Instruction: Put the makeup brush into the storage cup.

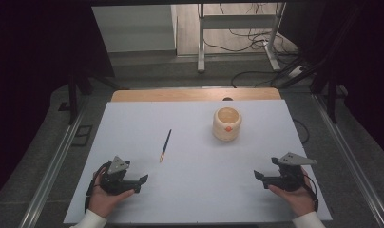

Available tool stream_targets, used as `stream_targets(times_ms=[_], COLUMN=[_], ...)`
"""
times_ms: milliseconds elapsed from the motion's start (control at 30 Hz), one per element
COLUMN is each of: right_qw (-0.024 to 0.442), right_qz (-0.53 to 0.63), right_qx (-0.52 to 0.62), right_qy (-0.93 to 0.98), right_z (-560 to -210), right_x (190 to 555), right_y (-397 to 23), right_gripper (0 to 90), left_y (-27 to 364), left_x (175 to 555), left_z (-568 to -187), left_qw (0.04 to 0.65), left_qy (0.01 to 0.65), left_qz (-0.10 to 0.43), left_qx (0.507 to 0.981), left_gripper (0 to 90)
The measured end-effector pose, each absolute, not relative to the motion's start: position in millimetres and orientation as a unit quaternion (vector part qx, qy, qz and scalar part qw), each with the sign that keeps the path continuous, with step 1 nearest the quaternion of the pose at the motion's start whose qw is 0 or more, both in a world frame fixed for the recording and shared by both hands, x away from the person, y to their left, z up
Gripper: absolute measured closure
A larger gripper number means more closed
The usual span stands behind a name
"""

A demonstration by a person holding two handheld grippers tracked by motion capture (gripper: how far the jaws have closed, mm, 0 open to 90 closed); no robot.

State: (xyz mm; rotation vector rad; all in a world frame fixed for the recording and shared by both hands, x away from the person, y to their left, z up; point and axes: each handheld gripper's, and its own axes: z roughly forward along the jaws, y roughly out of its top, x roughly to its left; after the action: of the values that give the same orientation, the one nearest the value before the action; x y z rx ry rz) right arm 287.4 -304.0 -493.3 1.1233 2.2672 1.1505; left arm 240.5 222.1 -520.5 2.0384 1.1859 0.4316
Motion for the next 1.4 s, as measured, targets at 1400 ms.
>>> stream_targets(times_ms=[1400], right_qw=[0.182], right_qz=[0.417], right_qx=[0.396], right_qy=[0.798], right_z=[-490.8], right_x=[287.1], right_y=[-303.8], right_gripper=[14.8], left_y=[220.4], left_x=[236.9], left_z=[-506.7], left_qw=[0.357], left_qy=[0.499], left_qz=[0.151], left_qx=[0.775], left_gripper=[15.1])
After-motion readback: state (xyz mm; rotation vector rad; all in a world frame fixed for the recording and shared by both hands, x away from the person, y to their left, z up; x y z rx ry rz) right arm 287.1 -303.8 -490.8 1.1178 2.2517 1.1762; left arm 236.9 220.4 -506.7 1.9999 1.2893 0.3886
